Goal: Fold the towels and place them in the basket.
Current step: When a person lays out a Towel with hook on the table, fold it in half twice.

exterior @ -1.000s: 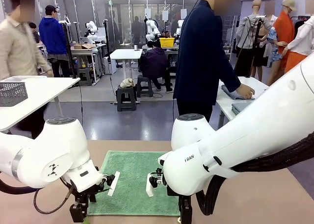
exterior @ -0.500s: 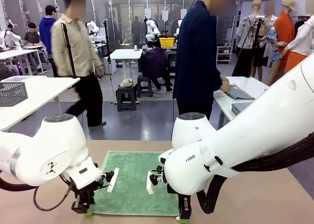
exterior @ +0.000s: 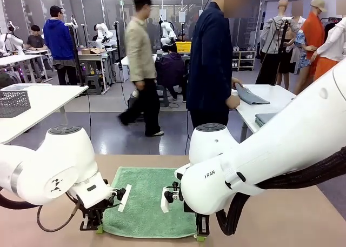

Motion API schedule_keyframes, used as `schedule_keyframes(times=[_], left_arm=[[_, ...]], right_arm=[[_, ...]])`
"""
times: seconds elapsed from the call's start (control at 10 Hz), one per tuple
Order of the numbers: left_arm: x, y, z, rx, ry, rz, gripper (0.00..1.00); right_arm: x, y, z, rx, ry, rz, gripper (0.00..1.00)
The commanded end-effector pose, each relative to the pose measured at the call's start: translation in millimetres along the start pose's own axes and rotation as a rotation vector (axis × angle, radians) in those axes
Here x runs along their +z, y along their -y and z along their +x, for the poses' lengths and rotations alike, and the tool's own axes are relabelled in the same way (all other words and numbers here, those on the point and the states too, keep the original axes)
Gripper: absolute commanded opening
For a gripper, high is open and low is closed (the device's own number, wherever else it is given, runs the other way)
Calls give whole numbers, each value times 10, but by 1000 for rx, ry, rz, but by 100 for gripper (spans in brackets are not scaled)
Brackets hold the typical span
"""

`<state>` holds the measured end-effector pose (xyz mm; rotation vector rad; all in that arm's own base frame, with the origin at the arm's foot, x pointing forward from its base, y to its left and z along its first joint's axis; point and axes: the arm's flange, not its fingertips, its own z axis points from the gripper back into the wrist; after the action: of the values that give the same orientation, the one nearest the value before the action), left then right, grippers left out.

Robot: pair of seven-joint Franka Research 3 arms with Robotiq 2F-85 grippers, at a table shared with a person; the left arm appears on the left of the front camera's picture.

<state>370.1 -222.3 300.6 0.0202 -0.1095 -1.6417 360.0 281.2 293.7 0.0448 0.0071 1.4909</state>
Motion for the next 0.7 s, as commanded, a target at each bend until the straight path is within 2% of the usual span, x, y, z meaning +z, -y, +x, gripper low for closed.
schedule_keyframes(times=[0.0, 0.6], left_arm=[[-70, 55, -7, -11, -23, 8, 0], [45, 18, 11, -26, -24, 35, 0]], right_arm=[[-31, -21, 25, -18, -27, -6, 0], [136, -12, 41, -4, -54, -25, 0]])
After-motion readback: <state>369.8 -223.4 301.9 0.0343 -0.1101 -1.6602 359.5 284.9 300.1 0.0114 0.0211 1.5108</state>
